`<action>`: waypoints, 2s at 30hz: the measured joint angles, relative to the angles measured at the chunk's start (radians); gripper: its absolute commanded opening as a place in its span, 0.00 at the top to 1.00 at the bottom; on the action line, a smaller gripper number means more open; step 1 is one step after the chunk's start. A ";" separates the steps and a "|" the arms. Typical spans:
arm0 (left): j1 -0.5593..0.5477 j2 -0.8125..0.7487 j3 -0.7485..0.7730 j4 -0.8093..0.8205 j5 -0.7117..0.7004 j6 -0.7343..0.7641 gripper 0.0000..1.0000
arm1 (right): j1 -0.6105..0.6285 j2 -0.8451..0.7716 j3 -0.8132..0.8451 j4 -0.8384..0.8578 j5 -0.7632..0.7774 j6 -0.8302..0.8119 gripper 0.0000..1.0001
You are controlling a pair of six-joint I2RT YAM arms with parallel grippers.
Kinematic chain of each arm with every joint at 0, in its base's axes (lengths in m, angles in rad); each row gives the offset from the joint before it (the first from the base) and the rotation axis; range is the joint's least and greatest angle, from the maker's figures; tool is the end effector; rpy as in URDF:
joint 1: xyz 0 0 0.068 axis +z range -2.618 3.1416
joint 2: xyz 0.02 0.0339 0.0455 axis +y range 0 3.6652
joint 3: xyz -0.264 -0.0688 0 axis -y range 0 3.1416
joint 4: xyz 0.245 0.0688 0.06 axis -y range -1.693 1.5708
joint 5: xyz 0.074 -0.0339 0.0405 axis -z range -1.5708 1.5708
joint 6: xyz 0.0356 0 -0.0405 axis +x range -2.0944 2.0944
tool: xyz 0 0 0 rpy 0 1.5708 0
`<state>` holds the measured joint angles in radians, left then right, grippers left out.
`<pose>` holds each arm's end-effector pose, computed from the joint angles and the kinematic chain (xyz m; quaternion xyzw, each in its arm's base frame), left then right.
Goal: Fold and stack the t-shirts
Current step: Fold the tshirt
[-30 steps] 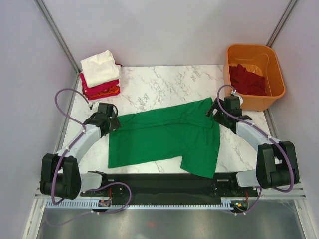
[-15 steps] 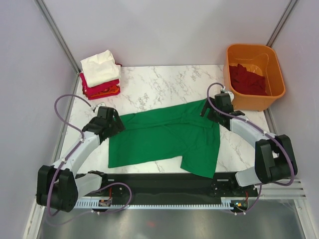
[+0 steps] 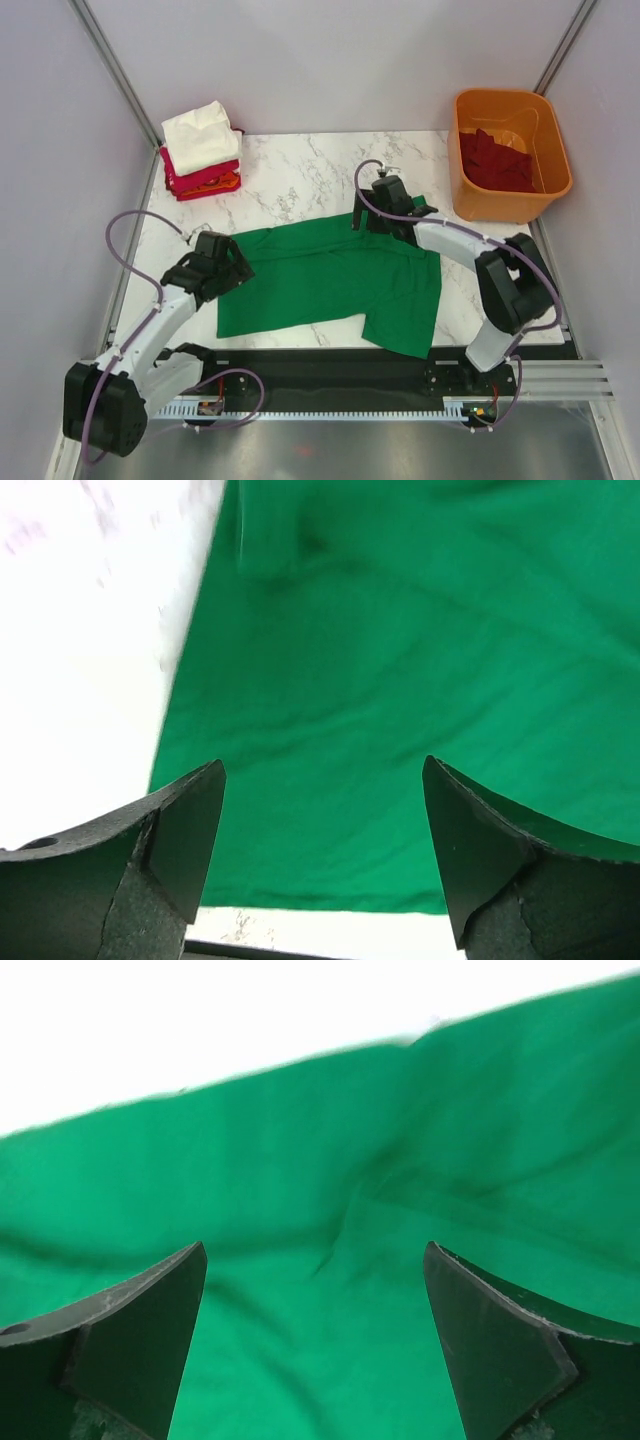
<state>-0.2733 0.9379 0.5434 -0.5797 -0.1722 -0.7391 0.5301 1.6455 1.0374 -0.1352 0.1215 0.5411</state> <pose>0.1695 -0.0412 0.1974 -0.2444 0.9208 -0.0701 0.2959 0.3089 0.1761 0.2120 0.0294 0.9138 0.1570 0.3735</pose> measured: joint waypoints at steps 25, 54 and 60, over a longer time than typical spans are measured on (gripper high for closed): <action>0.056 0.680 0.404 0.111 -0.211 0.119 0.35 | -0.213 0.181 0.165 -0.086 0.014 -0.095 0.04; 0.049 0.339 0.232 0.092 -0.079 0.135 0.76 | -0.210 0.175 0.142 -0.063 -0.015 -0.099 0.03; 0.019 0.210 0.106 0.050 -0.026 0.111 0.49 | -0.207 0.141 0.108 -0.060 -0.015 -0.097 0.02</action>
<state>-0.2539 1.1477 0.6495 -0.5293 -0.1978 -0.6281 0.3233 1.7863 1.1454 -0.1955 0.1062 0.4446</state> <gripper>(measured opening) 0.482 0.976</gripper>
